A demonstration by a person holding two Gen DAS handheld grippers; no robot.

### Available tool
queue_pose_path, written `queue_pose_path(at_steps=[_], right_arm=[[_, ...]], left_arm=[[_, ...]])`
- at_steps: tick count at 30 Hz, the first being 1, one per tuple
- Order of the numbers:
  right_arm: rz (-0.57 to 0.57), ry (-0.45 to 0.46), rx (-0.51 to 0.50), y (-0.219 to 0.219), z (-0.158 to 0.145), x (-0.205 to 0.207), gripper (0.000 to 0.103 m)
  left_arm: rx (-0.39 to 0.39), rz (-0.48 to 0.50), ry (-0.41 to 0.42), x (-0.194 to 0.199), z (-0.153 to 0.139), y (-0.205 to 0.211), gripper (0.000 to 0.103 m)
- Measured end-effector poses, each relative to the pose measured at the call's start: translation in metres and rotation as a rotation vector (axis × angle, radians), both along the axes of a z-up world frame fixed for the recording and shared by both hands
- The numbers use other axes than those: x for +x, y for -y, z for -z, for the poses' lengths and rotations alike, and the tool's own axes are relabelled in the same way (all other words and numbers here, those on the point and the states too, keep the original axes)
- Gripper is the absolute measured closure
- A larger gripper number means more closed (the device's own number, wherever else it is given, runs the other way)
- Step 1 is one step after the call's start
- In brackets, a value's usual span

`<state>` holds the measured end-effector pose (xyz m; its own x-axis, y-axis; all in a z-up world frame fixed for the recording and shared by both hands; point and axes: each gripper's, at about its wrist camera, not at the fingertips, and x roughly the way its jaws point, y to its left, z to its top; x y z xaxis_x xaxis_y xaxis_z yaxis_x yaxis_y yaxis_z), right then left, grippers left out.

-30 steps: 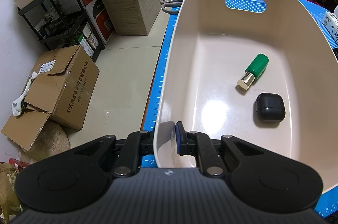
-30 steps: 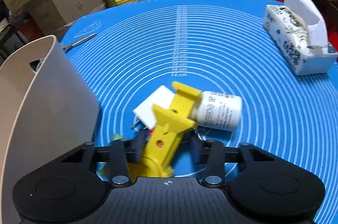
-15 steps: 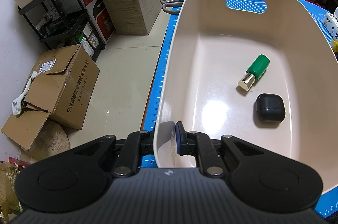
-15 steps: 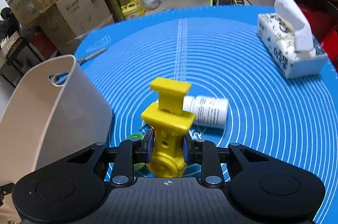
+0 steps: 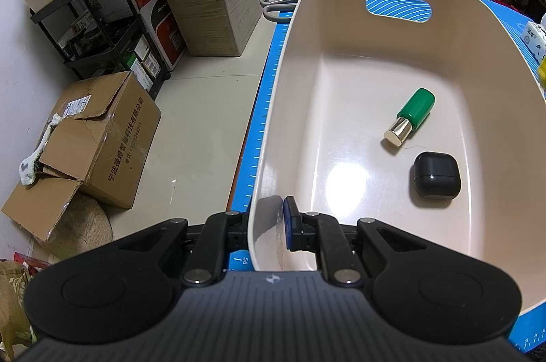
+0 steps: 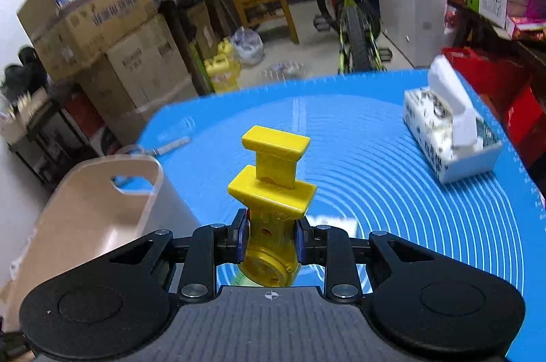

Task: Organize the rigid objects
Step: 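Lower the yellow plastic part into the basket and open the right tool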

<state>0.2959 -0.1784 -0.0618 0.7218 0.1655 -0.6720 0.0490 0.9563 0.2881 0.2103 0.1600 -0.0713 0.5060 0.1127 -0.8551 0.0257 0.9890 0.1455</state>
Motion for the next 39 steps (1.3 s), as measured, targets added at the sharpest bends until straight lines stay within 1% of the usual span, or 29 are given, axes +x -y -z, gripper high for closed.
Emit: queue_pose_path(at_steps=[3,7,12,16,23,28,34,39], right_arm=[[-0.006,0.054,0.005,-0.007,-0.016,-0.004,0.068],[-0.049,0.116,0.023,-0.024,-0.034,-0.011,0.068],[-0.175,0.168,0.034,-0.062,-0.055,-0.017,0.068],[-0.288,0.156,0.020,-0.101,-0.058,-0.020,0.068],[-0.414,0.054,-0.008,-0.155,-0.042,-0.013,0.068],[-0.476,-0.055,-0.038,-0.185,-0.015,-0.009,0.068],[-0.522,-0.191,-0.070,-0.211,0.016,-0.008,0.068],[-0.524,-0.251,-0.106,-0.216,0.030,-0.010,0.068]], left_arm=[[-0.001,-0.001,0.000,0.000,0.000,0.000,0.087],[-0.001,-0.001,-0.001,0.000,0.000,-0.001,0.087],[-0.001,0.000,0.000,0.000,0.000,0.000,0.087],[-0.001,0.000,0.000,0.000,0.000,0.000,0.087],[0.002,0.002,0.000,0.000,0.000,-0.001,0.087],[0.004,0.006,0.001,0.000,0.000,-0.001,0.087],[0.005,0.007,0.003,0.000,0.001,0.000,0.087],[0.006,0.008,0.004,-0.001,0.000,0.002,0.087]])
